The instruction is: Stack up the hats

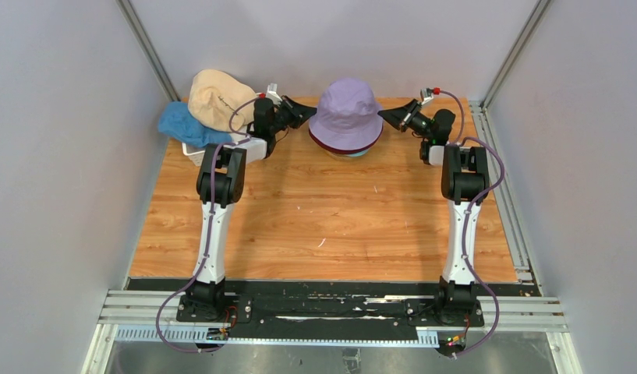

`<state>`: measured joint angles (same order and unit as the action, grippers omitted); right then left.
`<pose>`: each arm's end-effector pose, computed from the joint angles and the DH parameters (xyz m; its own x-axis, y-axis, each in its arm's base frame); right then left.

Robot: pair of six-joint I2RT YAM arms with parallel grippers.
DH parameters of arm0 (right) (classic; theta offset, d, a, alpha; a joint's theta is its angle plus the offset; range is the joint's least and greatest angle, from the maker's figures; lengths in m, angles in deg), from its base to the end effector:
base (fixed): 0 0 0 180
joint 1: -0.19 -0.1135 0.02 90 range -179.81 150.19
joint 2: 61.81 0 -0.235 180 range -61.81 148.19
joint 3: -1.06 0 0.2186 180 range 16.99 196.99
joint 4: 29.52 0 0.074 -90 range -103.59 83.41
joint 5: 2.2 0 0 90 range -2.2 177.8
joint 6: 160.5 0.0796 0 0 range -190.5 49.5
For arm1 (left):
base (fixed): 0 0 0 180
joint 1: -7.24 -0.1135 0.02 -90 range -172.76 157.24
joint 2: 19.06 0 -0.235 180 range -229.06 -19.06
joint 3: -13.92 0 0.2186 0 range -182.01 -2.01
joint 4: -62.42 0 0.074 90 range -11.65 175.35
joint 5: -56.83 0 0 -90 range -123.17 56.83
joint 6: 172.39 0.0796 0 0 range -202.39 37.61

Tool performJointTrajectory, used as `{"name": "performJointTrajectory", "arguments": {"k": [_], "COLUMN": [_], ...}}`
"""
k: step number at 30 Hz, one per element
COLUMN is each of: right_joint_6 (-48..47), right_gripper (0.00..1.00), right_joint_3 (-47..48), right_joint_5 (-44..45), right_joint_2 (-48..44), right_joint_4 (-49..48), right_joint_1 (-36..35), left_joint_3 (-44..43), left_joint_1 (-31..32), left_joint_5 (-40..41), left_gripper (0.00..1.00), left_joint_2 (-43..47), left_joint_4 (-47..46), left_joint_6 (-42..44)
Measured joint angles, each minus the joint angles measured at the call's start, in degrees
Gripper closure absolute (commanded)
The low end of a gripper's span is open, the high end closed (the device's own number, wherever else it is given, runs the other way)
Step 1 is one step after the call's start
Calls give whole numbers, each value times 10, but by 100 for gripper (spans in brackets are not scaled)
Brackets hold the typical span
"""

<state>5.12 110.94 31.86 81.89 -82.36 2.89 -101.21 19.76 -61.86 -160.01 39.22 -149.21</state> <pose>0.5057 0.0422 0.1696 -0.6514 0.5738 -0.4963 -0.5031 0.1630 0.8487 0.5218 -0.1550 0.1598 -0.6228 -0.6878 -0.3730 0.2181 0.3053 -0.9269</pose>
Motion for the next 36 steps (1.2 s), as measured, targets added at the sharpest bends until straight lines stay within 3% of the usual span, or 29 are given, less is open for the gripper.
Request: {"name": "performJointTrajectory", "arguments": {"k": [6,13,17,21,25,31,36], "right_joint_6": [0,-9,-26,-53,-93,-206,-336], "right_gripper": [99,66,60,59,58,55,49], "right_joint_3": [0,-5,-32,-73,-116,-150,-113], "right_joint_5": [0,2,5,7,13,42,80], "right_joint_2": [0,0,-3,-23,-80,-239,-382], "right_joint_4": [0,12,28,55,102,229,396], "right_joint_1": [0,6,22,36,49,64,59], "left_joint_3": [0,0,11,15,-12,-18,-14], "left_joint_1": [0,-2,-11,-21,-24,-23,-24], "left_joint_5": [0,8,25,47,88,200,319], "left_gripper": [96,67,53,52,51,51,40], "left_joint_2": [1,20,46,84,127,253,384], "left_joint_4": [2,47,102,184,304,464,537], "left_joint_6": [3,30,67,121,195,311,397]}}
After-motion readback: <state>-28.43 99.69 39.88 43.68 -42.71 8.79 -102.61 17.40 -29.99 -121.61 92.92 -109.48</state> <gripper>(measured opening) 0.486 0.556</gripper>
